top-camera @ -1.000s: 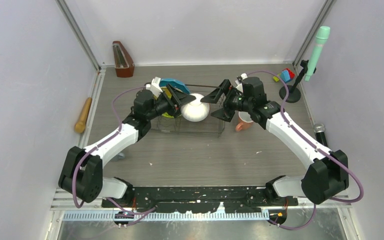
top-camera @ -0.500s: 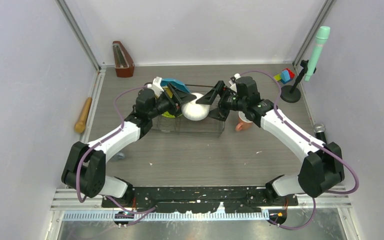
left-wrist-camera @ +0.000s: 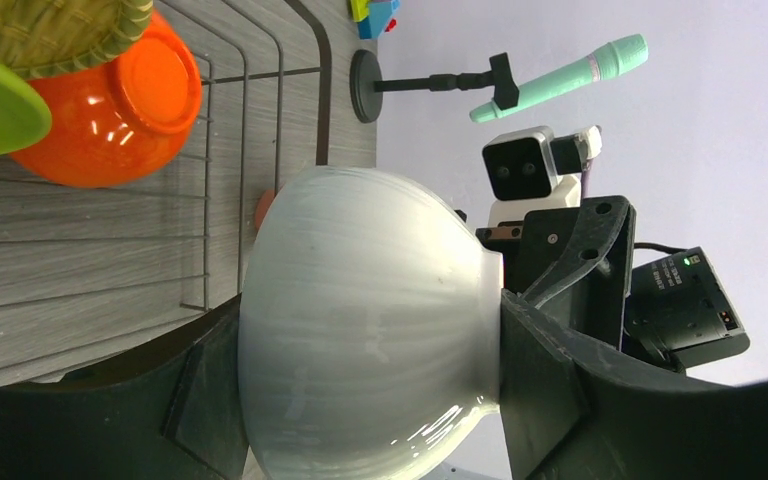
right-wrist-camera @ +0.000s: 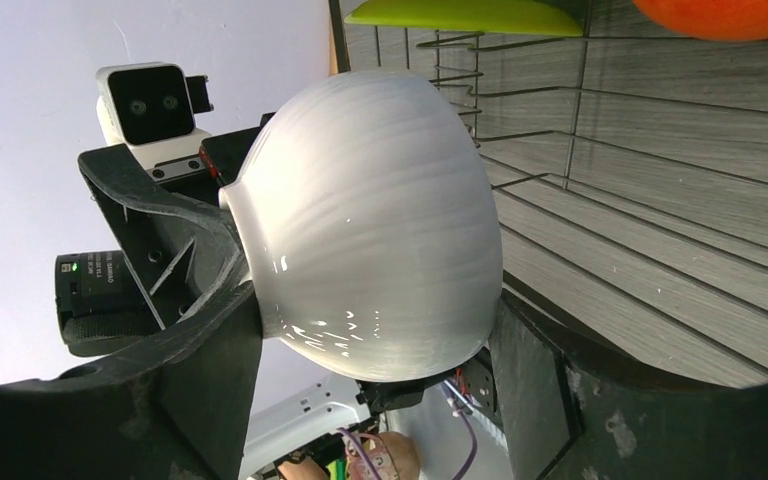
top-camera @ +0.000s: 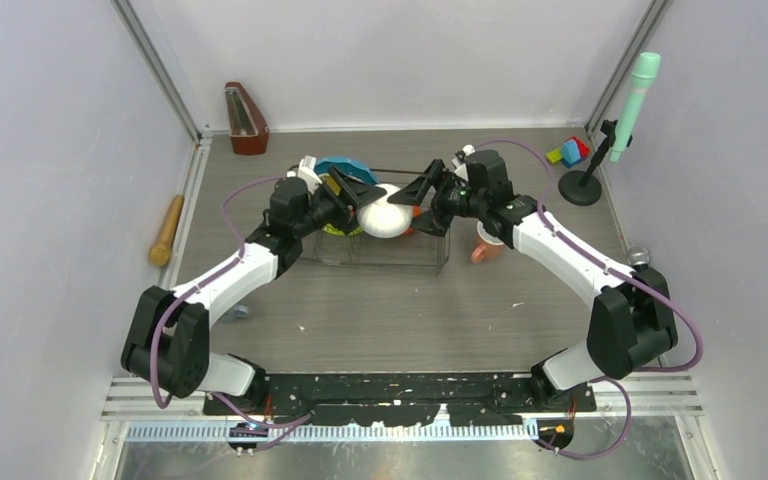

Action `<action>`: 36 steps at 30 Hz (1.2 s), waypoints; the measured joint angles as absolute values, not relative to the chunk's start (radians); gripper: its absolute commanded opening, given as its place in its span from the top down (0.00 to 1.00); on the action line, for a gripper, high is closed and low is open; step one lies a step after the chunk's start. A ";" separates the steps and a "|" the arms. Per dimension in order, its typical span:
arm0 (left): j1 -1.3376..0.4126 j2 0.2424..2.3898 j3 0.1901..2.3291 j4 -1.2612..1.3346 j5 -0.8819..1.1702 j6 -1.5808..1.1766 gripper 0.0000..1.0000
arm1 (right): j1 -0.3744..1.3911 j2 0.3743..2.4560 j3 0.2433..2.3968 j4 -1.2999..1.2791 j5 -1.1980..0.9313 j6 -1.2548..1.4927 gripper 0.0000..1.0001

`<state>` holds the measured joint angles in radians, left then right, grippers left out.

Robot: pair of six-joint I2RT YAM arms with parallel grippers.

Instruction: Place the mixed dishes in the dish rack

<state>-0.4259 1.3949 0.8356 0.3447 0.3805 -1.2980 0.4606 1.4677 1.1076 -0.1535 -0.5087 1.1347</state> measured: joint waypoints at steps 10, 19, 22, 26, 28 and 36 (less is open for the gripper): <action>-0.403 1.314 0.836 0.252 0.369 -1.238 0.13 | 0.464 1.464 1.119 -0.141 -0.531 1.074 1.00; -0.377 1.301 0.836 0.144 0.341 -1.109 0.00 | 0.442 1.463 1.087 -0.238 -0.453 0.986 1.00; -0.369 1.280 0.836 0.105 0.328 -1.080 0.00 | 0.437 1.463 1.086 -0.255 -0.440 0.970 1.00; -0.350 1.231 0.877 -0.028 0.300 -1.005 0.00 | 0.437 1.469 1.086 -0.270 -0.439 0.938 1.00; -0.340 1.203 0.928 -0.117 0.275 -0.950 0.00 | 0.439 1.482 1.087 -0.276 -0.439 0.915 1.00; -0.304 1.142 1.166 -0.426 0.215 -0.701 0.00 | 0.473 1.610 1.159 -0.365 -0.395 0.797 1.00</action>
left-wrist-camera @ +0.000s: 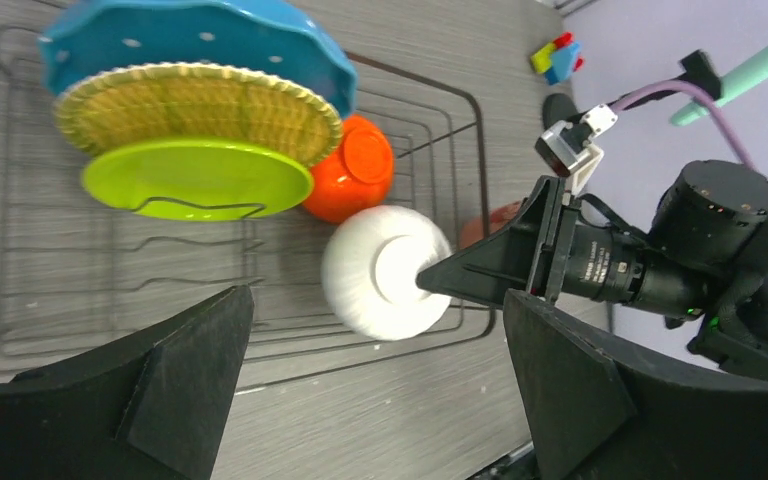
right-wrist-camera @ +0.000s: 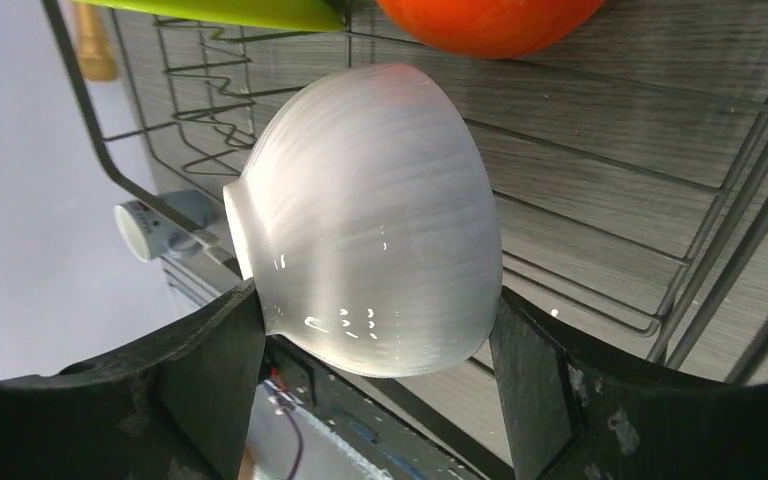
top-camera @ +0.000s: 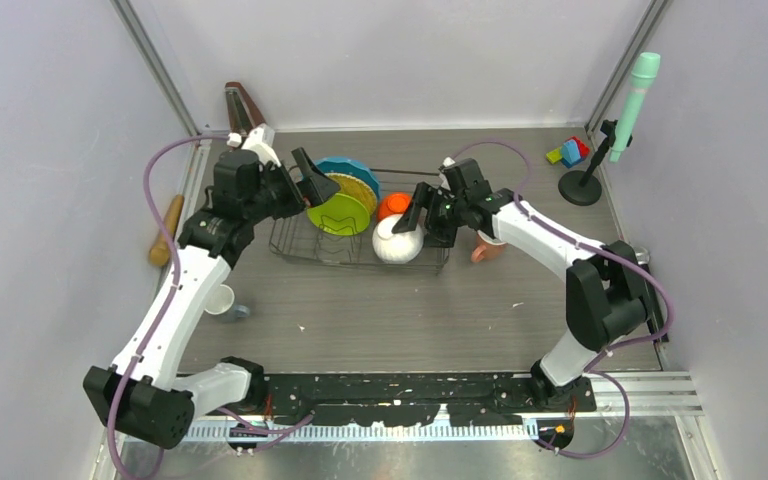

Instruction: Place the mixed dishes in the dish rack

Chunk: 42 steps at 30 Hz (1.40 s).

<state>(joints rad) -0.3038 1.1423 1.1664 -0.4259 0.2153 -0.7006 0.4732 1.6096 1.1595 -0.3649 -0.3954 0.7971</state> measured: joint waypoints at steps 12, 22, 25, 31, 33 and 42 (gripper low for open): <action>-0.231 1.117 1.213 -0.672 0.157 -0.563 0.00 | 0.536 1.731 1.345 -0.580 -0.237 0.588 0.80; -0.226 1.110 1.213 -0.693 0.149 -0.544 0.00 | 0.547 1.769 1.402 -0.671 -0.179 0.519 0.01; -0.226 1.110 1.213 -0.697 0.144 -0.541 0.00 | 0.559 1.769 1.413 -0.692 -0.136 0.498 0.00; -0.221 1.110 1.213 -0.717 0.120 -0.536 0.00 | 0.572 1.769 1.469 -0.773 -0.043 0.463 0.04; -0.219 1.110 1.213 -0.724 0.107 -0.533 0.00 | 0.579 1.769 1.492 -0.791 -0.013 0.444 0.11; -0.215 1.063 1.213 -0.746 0.030 -0.514 0.00 | 0.668 1.777 1.537 -0.801 0.030 0.390 0.34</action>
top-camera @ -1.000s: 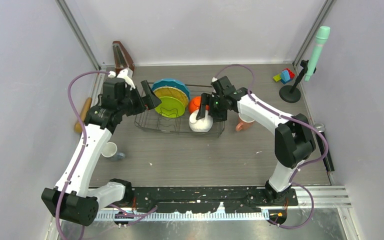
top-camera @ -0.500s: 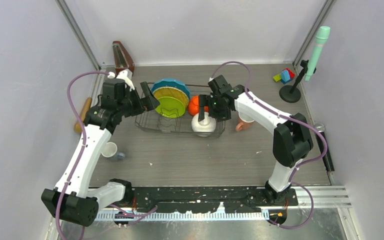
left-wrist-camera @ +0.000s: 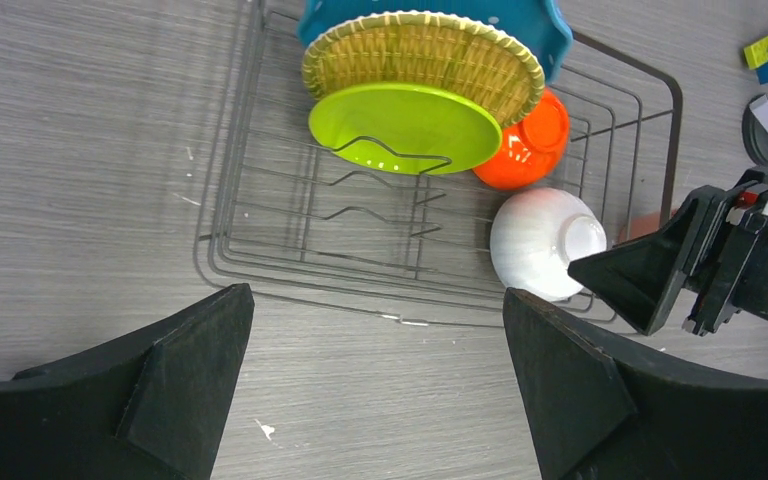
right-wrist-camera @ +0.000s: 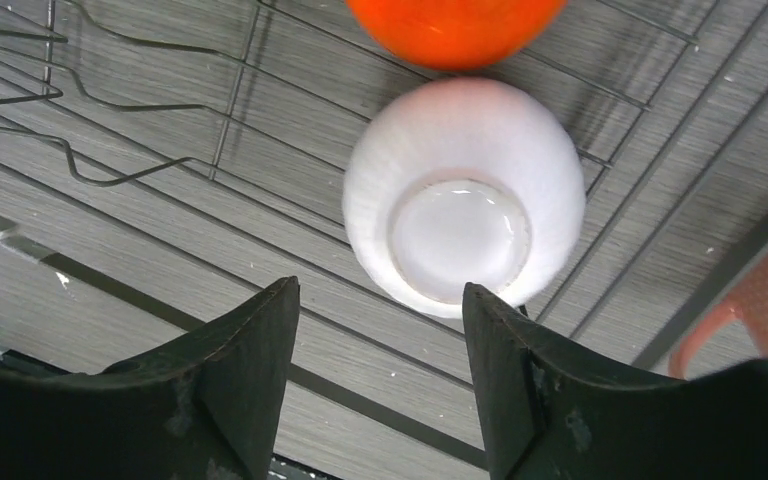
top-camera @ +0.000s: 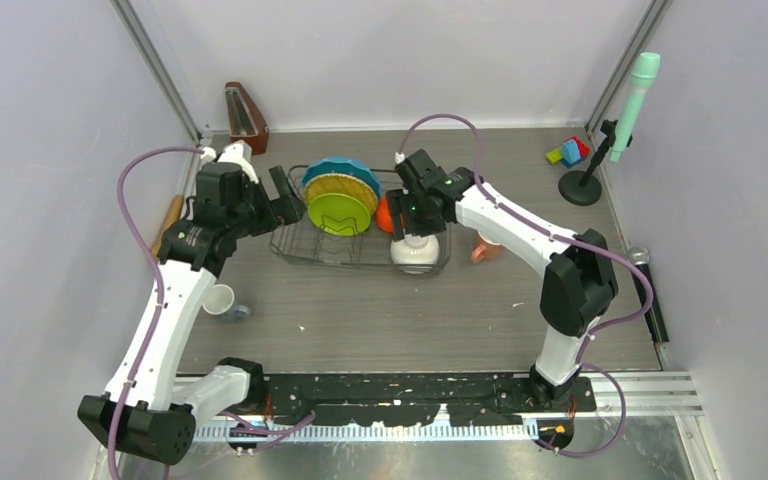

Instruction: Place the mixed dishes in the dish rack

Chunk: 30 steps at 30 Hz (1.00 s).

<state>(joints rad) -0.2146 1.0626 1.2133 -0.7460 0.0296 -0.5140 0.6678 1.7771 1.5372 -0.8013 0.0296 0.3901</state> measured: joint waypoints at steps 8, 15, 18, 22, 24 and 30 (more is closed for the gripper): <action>-0.213 1.017 1.213 -0.824 -0.114 -0.516 0.00 | 0.725 1.867 1.569 -0.818 0.141 0.379 0.38; -0.213 0.994 1.213 -0.971 -0.231 -0.523 0.00 | 0.725 1.876 1.571 -0.835 0.251 0.369 0.39; -0.213 0.980 1.209 -1.026 -0.273 -0.543 0.00 | 0.725 1.876 1.571 -0.836 0.245 0.368 0.35; -0.212 0.970 1.178 -1.083 -0.320 -0.596 0.04 | 0.725 1.849 1.568 -0.834 0.194 0.368 0.30; -0.211 0.969 1.142 -1.099 -0.338 -0.627 0.07 | 0.725 1.807 1.563 -0.834 0.173 0.369 0.30; -0.189 1.001 1.037 -1.111 -0.395 -0.719 0.16 | 0.725 1.566 1.512 -0.816 0.134 0.370 0.31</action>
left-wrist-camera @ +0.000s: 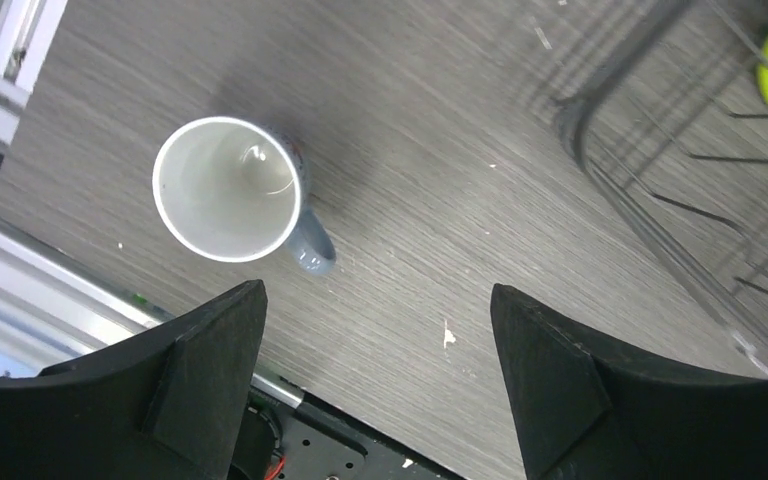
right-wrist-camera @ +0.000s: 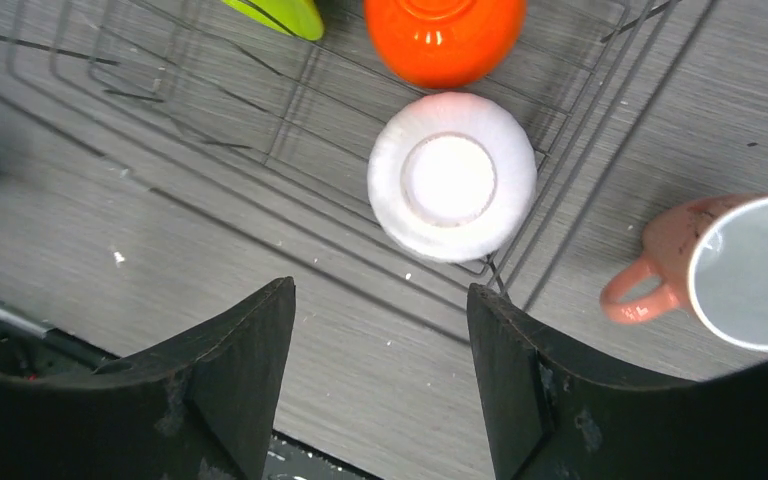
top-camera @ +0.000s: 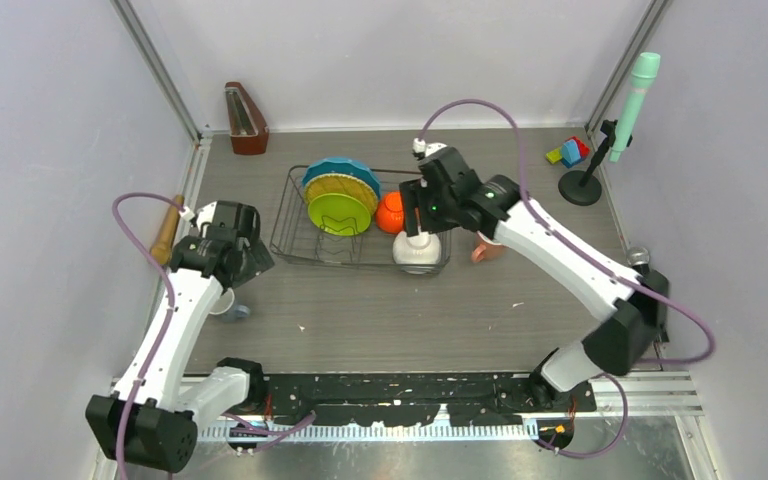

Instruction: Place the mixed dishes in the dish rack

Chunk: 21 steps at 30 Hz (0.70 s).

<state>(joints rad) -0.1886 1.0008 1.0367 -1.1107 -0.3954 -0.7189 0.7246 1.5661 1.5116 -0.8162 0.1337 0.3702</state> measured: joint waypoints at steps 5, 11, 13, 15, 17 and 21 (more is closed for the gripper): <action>-0.105 1.043 0.945 -1.040 -0.388 -0.778 0.20 | 0.725 1.382 1.441 -0.811 0.120 0.374 0.33; 0.061 1.127 0.881 -0.968 -0.323 -0.835 0.30 | 0.725 1.283 1.380 -0.812 0.115 0.393 0.35; 0.105 1.158 0.868 -0.957 -0.313 -0.859 0.40 | 0.725 1.256 1.362 -0.818 0.114 0.398 0.36; 0.123 1.187 0.857 -0.951 -0.313 -0.884 0.49 | 0.725 1.248 1.358 -0.820 0.114 0.399 0.37; 0.132 1.209 0.843 -0.939 -0.307 -0.898 0.58 | 0.725 1.239 1.357 -0.821 0.114 0.400 0.37; 0.145 1.238 0.820 -0.913 -0.268 -0.914 0.94 | 0.725 1.235 1.357 -0.820 0.117 0.399 0.38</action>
